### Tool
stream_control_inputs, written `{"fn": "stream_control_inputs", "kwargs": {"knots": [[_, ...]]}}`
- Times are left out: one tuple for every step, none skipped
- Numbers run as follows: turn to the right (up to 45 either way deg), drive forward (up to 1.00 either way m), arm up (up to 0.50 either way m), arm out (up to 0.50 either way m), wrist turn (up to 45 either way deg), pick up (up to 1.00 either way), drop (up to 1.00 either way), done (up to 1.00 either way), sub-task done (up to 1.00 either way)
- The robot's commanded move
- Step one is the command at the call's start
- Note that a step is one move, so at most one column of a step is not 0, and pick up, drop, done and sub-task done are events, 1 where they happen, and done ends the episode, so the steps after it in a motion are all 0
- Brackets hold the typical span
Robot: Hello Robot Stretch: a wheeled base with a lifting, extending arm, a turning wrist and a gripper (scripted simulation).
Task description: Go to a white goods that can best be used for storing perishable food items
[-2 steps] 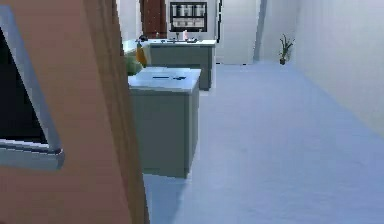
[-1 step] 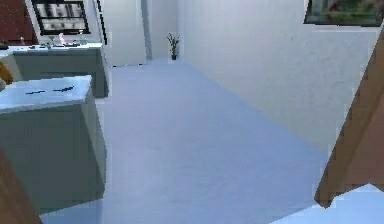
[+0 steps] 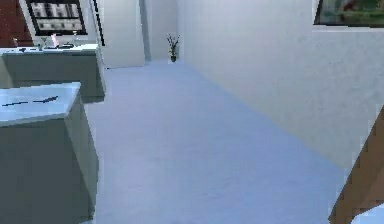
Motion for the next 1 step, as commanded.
{"fn": "stream_control_inputs", "kwargs": {"knots": [[18.0,0.0,0.0,0.0,0.0,0.0,0.0,0.0,0.0]]}}
